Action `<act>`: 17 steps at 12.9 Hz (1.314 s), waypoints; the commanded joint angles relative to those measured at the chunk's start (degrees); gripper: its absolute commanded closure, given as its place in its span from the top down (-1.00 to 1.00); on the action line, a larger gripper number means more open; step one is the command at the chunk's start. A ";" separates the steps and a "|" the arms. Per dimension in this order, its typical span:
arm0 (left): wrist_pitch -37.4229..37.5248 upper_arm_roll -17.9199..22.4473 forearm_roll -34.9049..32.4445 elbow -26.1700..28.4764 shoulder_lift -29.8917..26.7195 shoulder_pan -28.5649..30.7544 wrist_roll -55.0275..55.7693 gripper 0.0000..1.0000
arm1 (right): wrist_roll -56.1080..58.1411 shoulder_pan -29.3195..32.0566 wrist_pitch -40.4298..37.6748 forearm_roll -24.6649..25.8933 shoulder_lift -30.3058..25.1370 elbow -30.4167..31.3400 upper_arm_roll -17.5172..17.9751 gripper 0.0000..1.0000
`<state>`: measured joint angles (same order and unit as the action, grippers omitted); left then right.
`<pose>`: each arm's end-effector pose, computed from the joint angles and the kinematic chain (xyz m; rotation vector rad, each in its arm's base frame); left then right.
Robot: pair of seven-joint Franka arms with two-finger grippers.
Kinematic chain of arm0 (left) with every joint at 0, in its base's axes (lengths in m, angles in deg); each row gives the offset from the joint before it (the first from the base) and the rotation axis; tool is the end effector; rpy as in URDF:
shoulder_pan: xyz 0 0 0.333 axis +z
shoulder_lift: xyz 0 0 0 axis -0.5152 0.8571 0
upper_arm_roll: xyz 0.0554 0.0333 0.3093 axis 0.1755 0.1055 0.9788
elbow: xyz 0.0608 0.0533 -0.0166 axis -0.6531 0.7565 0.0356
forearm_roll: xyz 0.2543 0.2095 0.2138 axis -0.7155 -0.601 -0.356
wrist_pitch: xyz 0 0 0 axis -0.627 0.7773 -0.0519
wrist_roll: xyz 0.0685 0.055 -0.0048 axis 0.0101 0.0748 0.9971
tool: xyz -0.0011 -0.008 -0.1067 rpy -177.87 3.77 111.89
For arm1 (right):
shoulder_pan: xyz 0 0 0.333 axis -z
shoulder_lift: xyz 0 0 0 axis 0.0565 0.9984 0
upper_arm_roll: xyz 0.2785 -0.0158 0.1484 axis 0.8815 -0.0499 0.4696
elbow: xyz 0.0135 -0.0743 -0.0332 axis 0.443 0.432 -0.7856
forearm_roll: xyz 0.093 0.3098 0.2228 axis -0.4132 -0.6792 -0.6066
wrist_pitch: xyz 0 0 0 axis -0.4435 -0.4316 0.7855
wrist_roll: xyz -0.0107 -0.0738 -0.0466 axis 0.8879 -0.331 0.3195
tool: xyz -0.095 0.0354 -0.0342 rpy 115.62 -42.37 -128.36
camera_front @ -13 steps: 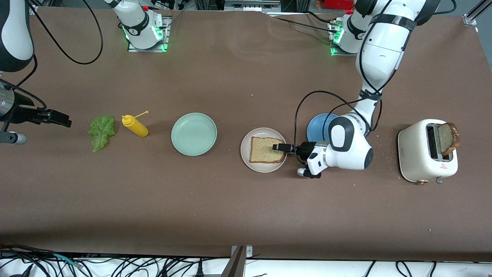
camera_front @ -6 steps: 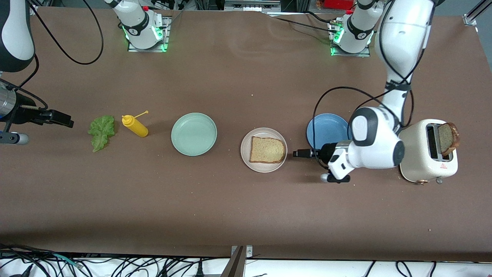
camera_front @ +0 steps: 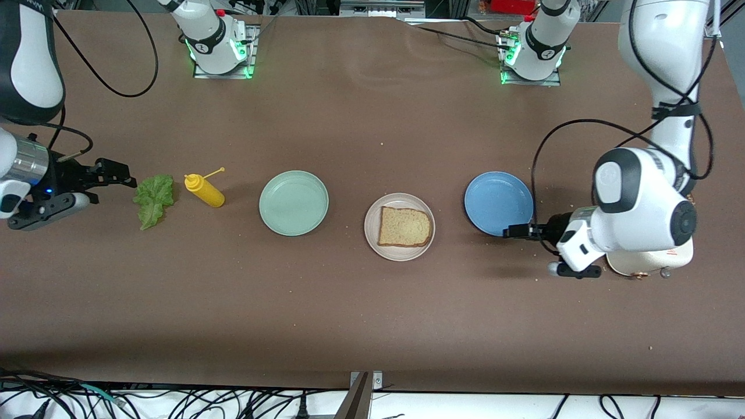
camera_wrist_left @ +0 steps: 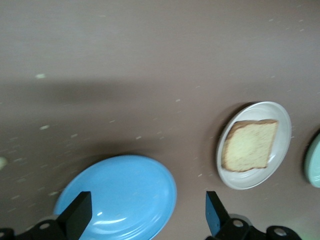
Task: Make sandwich in beige plate with both arms
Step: 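Return the left gripper to the toaster while the right gripper reaches the mustard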
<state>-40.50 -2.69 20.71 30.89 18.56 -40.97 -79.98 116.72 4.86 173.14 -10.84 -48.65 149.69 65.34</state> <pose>0.6708 -0.0770 0.3354 2.7668 -0.0026 -0.2671 0.6119 -0.0460 0.4442 -2.8202 -0.7186 0.0926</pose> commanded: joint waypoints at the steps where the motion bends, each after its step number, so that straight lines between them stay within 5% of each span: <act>1: 2.67 -0.36 -8.46 1.88 -4.43 1.61 0.83 1.00 | 20.90 0.51 4.71 -7.36 -2.17 8.93 -4.67 0.99; 6: 8.55 -0.54 -22.89 2.15 -11.29 3.54 0.21 1.00 | 55.73 0.51 7.08 -22.74 -0.60 18.07 -10.14 0.99; 10: 14.53 -0.36 -24.23 1.44 -15.16 4.86 0.21 1.00 | 71.12 0.51 14.20 -32.67 0.71 26.87 -10.14 0.99; 17: 18.05 -0.45 -24.23 -1.02 -18.16 6.27 0.56 1.00 | 97.25 2.10 15.27 -47.71 9.32 29.35 -10.14 0.99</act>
<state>-23.71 -2.57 -1.23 30.53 0.62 -34.77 -79.98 208.70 6.46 188.26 -55.10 -41.02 178.94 55.07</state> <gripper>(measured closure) 0.000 0.004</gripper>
